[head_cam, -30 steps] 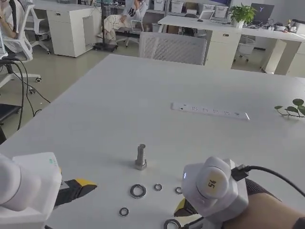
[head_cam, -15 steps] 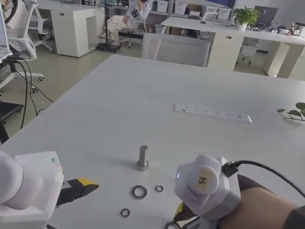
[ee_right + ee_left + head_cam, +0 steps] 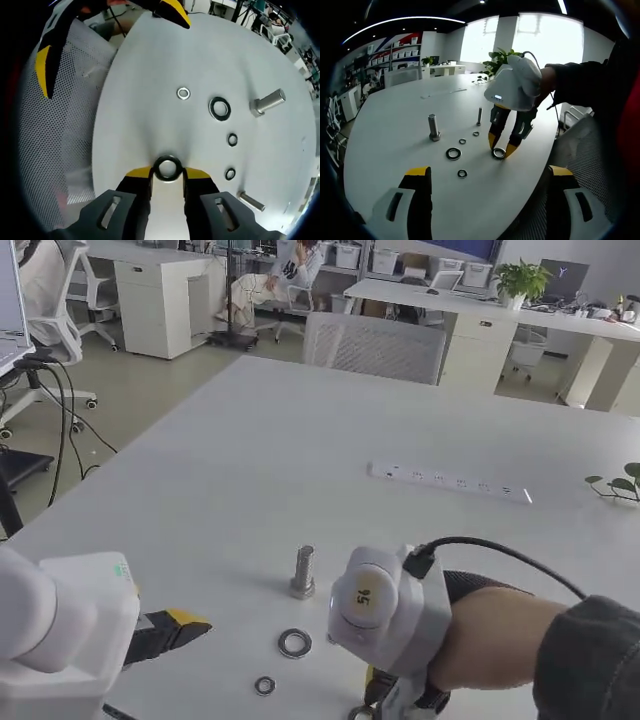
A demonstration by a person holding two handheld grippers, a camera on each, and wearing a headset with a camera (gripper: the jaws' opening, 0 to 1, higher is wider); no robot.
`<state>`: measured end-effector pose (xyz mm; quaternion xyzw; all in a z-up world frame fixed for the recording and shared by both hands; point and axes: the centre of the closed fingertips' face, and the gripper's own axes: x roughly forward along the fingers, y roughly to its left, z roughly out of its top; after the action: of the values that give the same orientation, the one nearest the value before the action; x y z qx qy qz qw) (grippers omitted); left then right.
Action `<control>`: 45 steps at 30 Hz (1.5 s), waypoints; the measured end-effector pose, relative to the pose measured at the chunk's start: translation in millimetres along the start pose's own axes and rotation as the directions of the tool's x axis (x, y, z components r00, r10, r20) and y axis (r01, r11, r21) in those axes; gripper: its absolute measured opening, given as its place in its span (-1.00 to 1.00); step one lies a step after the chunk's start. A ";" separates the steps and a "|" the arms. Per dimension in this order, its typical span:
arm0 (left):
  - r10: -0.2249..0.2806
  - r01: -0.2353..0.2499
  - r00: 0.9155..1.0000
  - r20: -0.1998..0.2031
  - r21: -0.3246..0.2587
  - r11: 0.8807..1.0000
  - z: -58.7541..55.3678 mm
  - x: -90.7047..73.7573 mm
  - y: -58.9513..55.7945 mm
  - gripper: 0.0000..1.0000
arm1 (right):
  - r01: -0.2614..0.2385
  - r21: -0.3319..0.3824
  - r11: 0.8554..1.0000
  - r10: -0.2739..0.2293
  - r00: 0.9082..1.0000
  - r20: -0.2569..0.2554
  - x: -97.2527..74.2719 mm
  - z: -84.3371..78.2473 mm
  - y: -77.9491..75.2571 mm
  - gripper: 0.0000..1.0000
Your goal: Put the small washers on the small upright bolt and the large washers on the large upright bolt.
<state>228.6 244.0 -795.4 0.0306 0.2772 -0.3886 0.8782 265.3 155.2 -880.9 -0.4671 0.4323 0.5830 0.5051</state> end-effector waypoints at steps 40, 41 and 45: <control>0.001 -0.001 1.000 -0.003 0.010 1.000 1.5 0.9 -0.7 0.88 | 0.017 -0.058 0.998 -0.017 1.000 0.003 -1.9 -3.9 0.1 -0.51; 0.002 -0.002 1.000 -0.004 0.011 1.000 1.4 0.9 -0.6 0.88 | 0.016 -0.059 0.998 -0.015 1.000 0.004 -1.9 -4.0 -0.1 -0.52; 0.002 -0.002 1.000 -0.001 0.010 1.000 1.8 0.9 -0.8 0.87 | 0.013 -0.066 0.998 -0.013 1.000 0.001 -1.8 -4.1 0.4 -0.52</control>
<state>229.4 242.4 -794.1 0.0354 0.2756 -0.3888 0.8784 265.4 150.8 -879.9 -0.4863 0.4097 0.5935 0.4934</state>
